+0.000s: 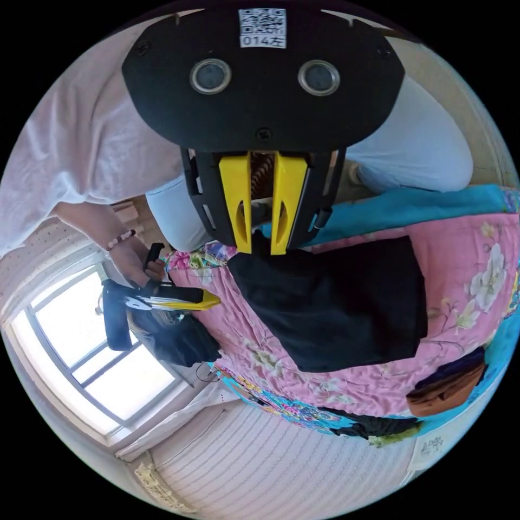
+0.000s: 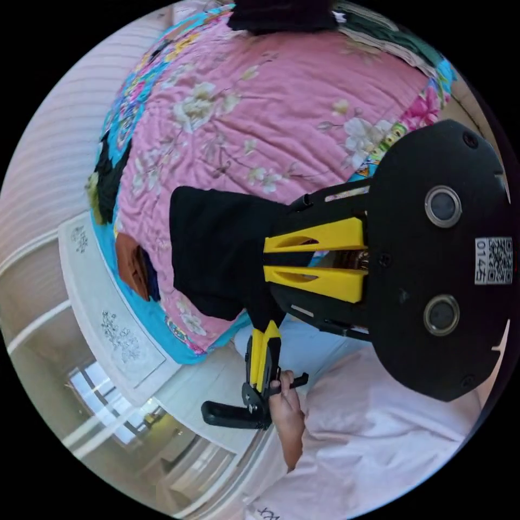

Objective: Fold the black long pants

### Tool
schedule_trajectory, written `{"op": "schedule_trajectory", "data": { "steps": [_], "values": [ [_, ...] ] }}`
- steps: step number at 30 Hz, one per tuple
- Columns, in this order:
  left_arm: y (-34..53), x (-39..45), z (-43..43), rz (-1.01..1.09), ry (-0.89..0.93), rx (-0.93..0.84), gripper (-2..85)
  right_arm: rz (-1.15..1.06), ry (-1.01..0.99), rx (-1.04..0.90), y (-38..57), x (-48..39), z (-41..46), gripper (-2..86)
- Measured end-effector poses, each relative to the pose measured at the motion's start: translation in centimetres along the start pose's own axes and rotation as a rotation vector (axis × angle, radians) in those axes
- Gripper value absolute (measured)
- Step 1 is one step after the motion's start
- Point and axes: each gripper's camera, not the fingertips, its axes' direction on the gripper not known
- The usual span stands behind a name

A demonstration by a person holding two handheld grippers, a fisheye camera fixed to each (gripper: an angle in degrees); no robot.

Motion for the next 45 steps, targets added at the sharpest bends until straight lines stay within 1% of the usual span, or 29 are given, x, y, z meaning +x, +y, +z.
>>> {"op": "schedule_trajectory", "data": {
  "steps": [2, 5, 7, 8, 9, 10, 12, 13, 16, 18, 22, 23, 25, 27, 28, 30, 31, 32, 33, 36, 37, 40, 42, 43, 45],
  "values": [
    [1.1, -0.5, -1.2, -0.039, -0.078, 0.028, 6.4, -0.072, 0.011, 0.002, -0.6, -1.5, 1.1, 9.7],
    [2.1, -1.6, -2.7, -0.075, -0.291, 0.058, 6.5, -0.155, -0.004, -0.042, -1.3, -3.9, 3.7, 13.6],
    [1.9, -2.6, -3.3, -0.100, -0.340, 0.087, 7.7, -0.218, 0.007, -0.098, -1.3, -5.1, 5.7, 13.9],
    [1.5, -3.4, -3.4, -0.120, -0.368, 0.101, 8.9, -0.248, 0.033, -0.155, -1.1, -5.7, 7.3, 14.1],
    [0.8, -4.0, -3.0, -0.126, -0.398, 0.104, 9.8, -0.258, 0.063, -0.209, -0.8, -6.0, 8.5, 14.2],
    [0.4, -4.3, -2.8, -0.129, -0.413, 0.102, 10.2, -0.261, 0.079, -0.224, -0.6, -6.1, 8.9, 14.2],
    [-1.4, -5.1, -1.3, -0.135, -0.449, 0.105, 10.8, -0.262, 0.179, -0.170, 0.7, -6.0, 8.6, 11.5],
    [-1.8, -5.2, -0.8, -0.136, -0.448, 0.105, 10.9, -0.268, 0.185, -0.157, 1.1, -5.9, 8.2, 11.1],
    [-4.1, -6.1, 2.7, -0.166, -0.430, 0.045, 10.9, -0.216, 0.134, -0.146, 2.3, -4.5, 6.5, 8.5],
    [-5.1, -6.3, 5.5, -0.170, -0.496, -0.045, 10.8, -0.200, 0.107, -0.165, 3.2, -3.4, 4.7, 4.7],
    [-5.3, -5.2, 6.1, -0.130, -0.550, -0.071, 7.5, -0.133, 0.098, -0.131, 4.9, -0.7, 0.0, 2.3],
    [-5.1, -4.5, 5.3, -0.112, -0.567, -0.051, 4.8, -0.098, 0.099, -0.080, 5.7, 0.5, -2.4, 1.9],
    [-4.4, -3.7, 4.1, -0.080, -0.530, -0.006, 1.9, -0.006, 0.098, 0.023, 7.3, 3.1, -6.7, 1.5],
    [-3.2, -2.8, 2.8, -0.043, -0.466, 0.049, 0.3, 0.191, 0.061, 0.184, 10.3, 7.6, -12.8, 1.1],
    [-2.9, -2.5, 2.5, -0.030, -0.445, 0.062, 0.1, 0.250, 0.044, 0.228, 11.2, 8.9, -14.2, 1.0],
    [-1.7, -1.1, 1.7, 0.050, -0.376, 0.117, -0.4, 0.488, -0.020, 0.401, 15.9, 13.6, -19.0, 0.5],
    [-1.4, -0.8, 1.6, 0.070, -0.362, 0.124, -0.5, 0.548, -0.032, 0.440, 17.3, 14.7, -19.8, 0.4],
    [-0.9, -0.2, 1.7, 0.098, -0.337, 0.121, -0.6, 0.673, -0.058, 0.509, 20.2, 16.8, -20.9, 0.2],
    [-0.4, 0.2, 2.1, 0.119, -0.307, 0.096, -0.6, 0.807, -0.079, 0.538, 23.0, 18.6, -21.6, 0.0],
    [1.0, 0.6, 3.9, 0.138, -0.238, -0.002, -0.7, 0.942, -0.049, 0.553, 27.8, 19.9, -22.8, -0.1],
    [1.3, 0.6, 4.3, 0.136, -0.225, -0.020, -0.7, 0.938, -0.043, 0.548, 28.2, 19.7, -22.9, -0.1],
    [2.4, 1.1, 5.2, 0.113, -0.182, -0.039, -0.7, 0.755, -0.038, 0.441, 27.2, 16.7, -22.5, 0.2],
    [2.5, 1.6, 5.4, 0.093, -0.147, -0.014, -0.7, 0.520, -0.053, 0.281, 24.1, 12.8, -20.5, 0.9],
    [2.4, 1.8, 5.5, 0.090, -0.138, -0.011, -0.7, 0.459, -0.050, 0.245, 23.3, 11.7, -19.8, 1.3],
    [2.0, 2.5, 6.4, 0.102, -0.127, -0.040, -0.8, 0.254, 0.024, 0.138, 20.2, 7.1, -17.2, 4.5]
  ]
}}
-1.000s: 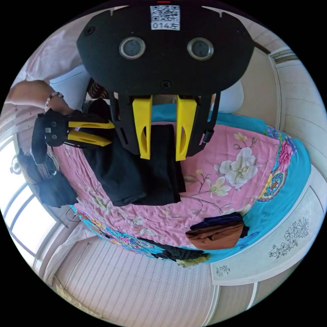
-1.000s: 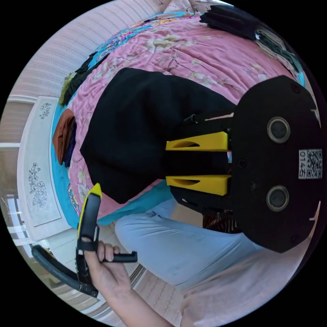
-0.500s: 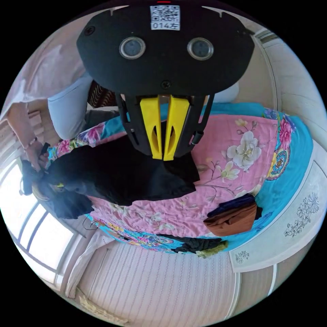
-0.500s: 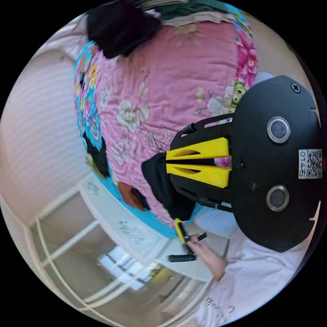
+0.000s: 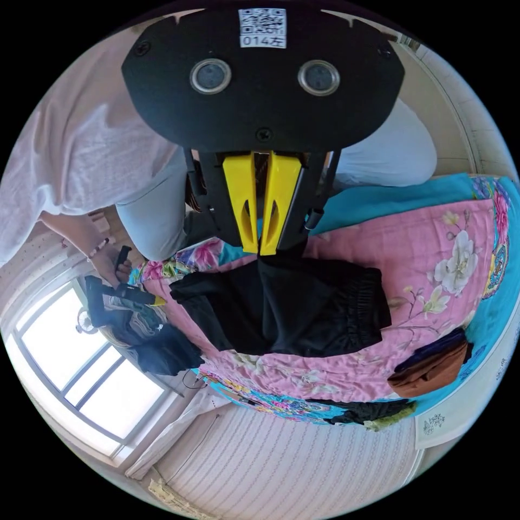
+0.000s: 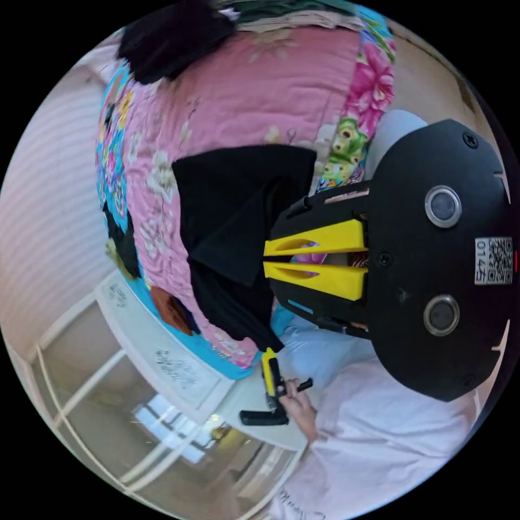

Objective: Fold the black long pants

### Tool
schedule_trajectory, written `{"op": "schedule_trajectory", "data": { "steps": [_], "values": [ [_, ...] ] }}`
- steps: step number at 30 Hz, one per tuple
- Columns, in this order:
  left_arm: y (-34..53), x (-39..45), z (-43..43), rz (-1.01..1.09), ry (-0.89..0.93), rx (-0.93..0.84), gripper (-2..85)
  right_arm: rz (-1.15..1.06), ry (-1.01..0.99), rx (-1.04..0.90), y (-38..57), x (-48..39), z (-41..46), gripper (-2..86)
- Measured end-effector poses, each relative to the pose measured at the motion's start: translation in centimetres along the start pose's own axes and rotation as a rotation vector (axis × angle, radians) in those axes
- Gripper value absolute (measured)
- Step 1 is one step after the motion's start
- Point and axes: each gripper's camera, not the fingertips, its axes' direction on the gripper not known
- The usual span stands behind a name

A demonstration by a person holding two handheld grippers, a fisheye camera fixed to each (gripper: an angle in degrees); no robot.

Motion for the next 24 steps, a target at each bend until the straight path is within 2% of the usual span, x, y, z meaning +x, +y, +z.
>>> {"op": "schedule_trajectory", "data": {
  "steps": [1, 3, 7, 9, 11, 14, 18, 22, 24],
  "values": [
    [-0.2, 0.2, 0.2, 0.009, -0.001, -0.011, -0.8, -0.051, 0.029, -0.008, -0.3, -1.2, 0.7, 5.6],
    [-0.6, 1.0, 0.8, 0.024, -0.003, -0.029, -0.8, -0.148, 0.106, -0.022, -1.5, -5.0, 2.7, 14.7],
    [-1.5, 1.3, -0.1, -0.012, 0.025, 0.036, -0.9, -0.368, 0.028, -0.034, -2.5, -11.0, 4.6, 18.4],
    [-2.4, 1.5, -1.3, -0.026, 0.064, 0.100, -1.0, -0.517, 0.114, -0.066, -2.2, -14.7, 6.5, 19.3],
    [-3.2, 1.8, -2.3, -0.009, 0.066, 0.137, -1.0, -0.476, 0.213, -0.067, -2.4, -15.5, 7.6, 20.3],
    [-4.6, 2.4, -3.1, 0.023, 0.093, 0.180, -1.0, -0.342, 0.236, -0.022, -3.1, -15.0, 8.4, 20.8],
    [-6.2, 3.7, -2.0, 0.076, 0.162, 0.171, -1.0, -0.303, 0.373, -0.153, -3.6, -13.8, 11.3, 18.5],
    [-6.7, 4.3, -2.1, 0.106, 0.016, 0.192, -0.8, -0.310, 0.292, -0.128, -2.8, -12.2, 11.1, 15.8],
    [-7.1, 2.6, -2.8, 0.062, -0.084, 0.211, -0.3, -0.288, 0.248, -0.127, -3.1, -11.8, 10.0, 11.8]
  ]
}}
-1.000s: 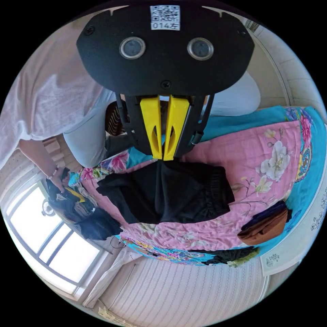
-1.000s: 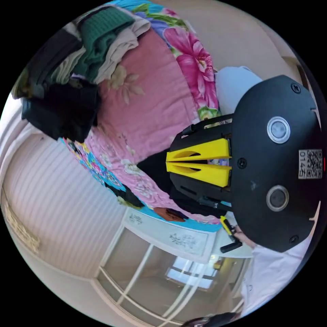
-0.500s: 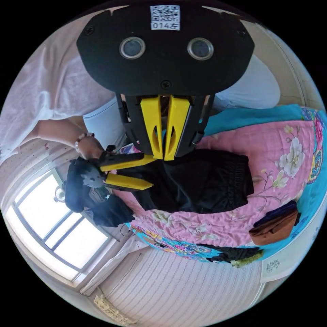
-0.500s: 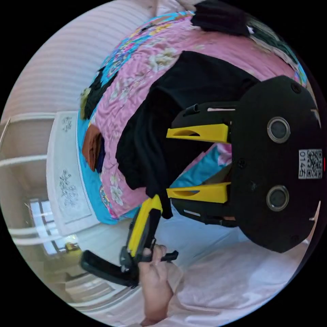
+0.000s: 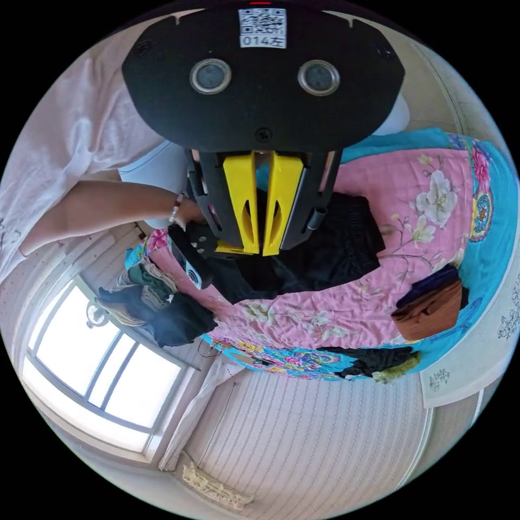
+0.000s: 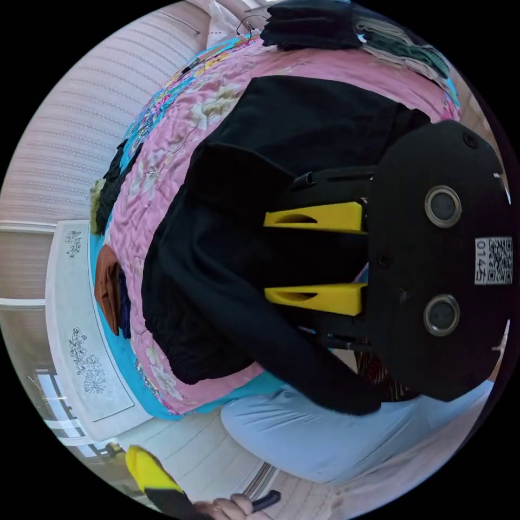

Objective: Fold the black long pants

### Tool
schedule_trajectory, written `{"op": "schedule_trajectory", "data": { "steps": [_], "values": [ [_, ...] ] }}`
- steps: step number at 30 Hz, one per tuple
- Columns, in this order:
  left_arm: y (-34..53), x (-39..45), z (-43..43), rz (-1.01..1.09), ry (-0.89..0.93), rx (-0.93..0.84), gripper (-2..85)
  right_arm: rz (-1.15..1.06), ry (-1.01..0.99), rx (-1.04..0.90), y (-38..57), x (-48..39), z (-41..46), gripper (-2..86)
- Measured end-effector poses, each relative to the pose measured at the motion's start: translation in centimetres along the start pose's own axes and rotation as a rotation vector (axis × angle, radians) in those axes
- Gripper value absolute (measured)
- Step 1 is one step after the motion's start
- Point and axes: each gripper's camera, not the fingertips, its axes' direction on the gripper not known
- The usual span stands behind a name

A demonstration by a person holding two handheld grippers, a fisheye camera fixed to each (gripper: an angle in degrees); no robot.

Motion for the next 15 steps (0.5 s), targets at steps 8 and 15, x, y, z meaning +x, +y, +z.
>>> {"op": "schedule_trajectory", "data": {
  "steps": [8, 15],
  "values": [
    [-4.9, -8.8, 6.1, -0.204, -0.245, -0.124, 11.1, 0.114, -0.177, 0.064, 1.5, 4.2, -7.1, 0.7],
    [-7.7, -9.8, 16.5, -0.217, -0.217, -0.465, 2.5, 0.303, -0.133, 0.217, 6.3, 13.0, -19.6, -0.3]
  ]
}}
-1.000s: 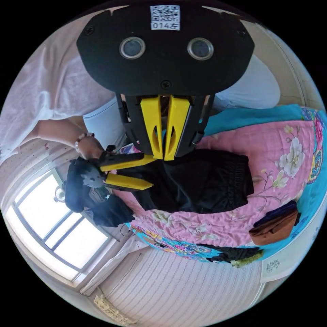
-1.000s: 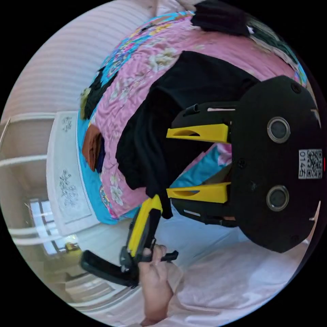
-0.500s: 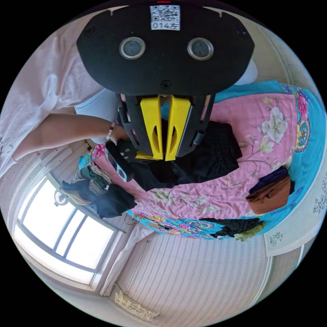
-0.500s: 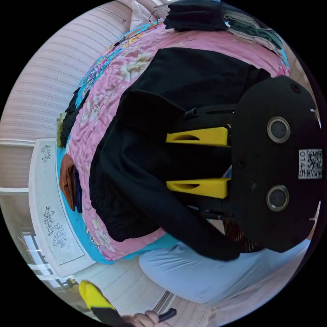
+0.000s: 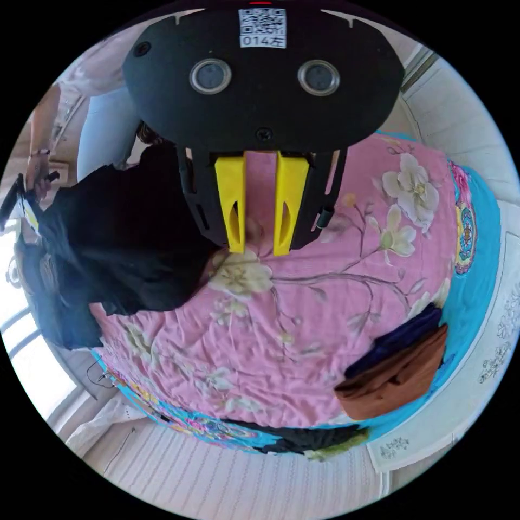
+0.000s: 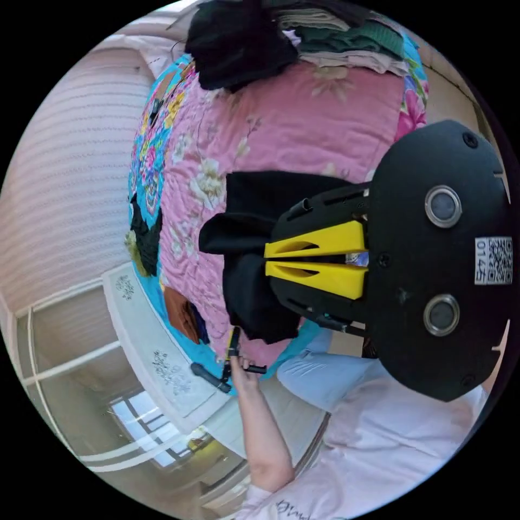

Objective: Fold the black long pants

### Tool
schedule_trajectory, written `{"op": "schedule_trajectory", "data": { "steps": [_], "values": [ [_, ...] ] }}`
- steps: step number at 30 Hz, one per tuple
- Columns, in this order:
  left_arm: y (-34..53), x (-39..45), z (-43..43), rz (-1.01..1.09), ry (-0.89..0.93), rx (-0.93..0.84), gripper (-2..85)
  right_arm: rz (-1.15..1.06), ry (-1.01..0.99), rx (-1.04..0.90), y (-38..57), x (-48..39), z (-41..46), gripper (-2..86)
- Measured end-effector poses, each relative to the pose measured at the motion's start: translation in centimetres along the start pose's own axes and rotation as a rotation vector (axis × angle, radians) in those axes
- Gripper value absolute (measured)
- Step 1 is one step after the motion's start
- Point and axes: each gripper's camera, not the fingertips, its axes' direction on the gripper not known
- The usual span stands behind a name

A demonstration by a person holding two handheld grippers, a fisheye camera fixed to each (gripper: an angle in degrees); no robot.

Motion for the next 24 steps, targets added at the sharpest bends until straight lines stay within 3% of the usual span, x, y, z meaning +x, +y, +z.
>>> {"op": "schedule_trajectory", "data": {
  "steps": [4, 8, 13, 16, 18, 20, 24],
  "values": [
    [0.9, 1.5, 1.0, 0.011, -0.028, 0.025, -0.1, 0.098, 0.085, 0.056, 0.5, 3.4, -5.3, 0.0],
    [2.7, 2.5, -1.2, 0.021, 0.160, 0.081, 0.4, 0.150, 0.181, 0.046, 1.1, 4.5, -7.0, 0.1],
    [7.5, 6.5, -4.1, 0.165, 0.255, 0.217, 8.3, 0.239, 0.267, 0.096, 1.2, 5.6, -9.3, 0.1],
    [8.3, 9.5, -1.9, 0.211, 0.334, 0.126, 9.0, 0.294, 0.308, 0.175, 0.3, 6.3, -12.3, 0.1],
    [8.1, 11.5, -0.7, 0.228, 0.273, 0.034, 2.7, 0.288, 0.385, 0.230, -1.2, 6.1, -15.0, 0.2],
    [7.6, 11.8, -2.2, 0.210, 0.268, 0.051, 1.0, 0.275, 0.438, 0.233, -2.6, 5.9, -16.5, 0.2],
    [7.0, 10.6, -11.8, 0.261, 0.141, 0.315, -0.4, 0.278, 0.444, 0.189, -5.8, 5.9, -17.3, 0.2]
  ]
}}
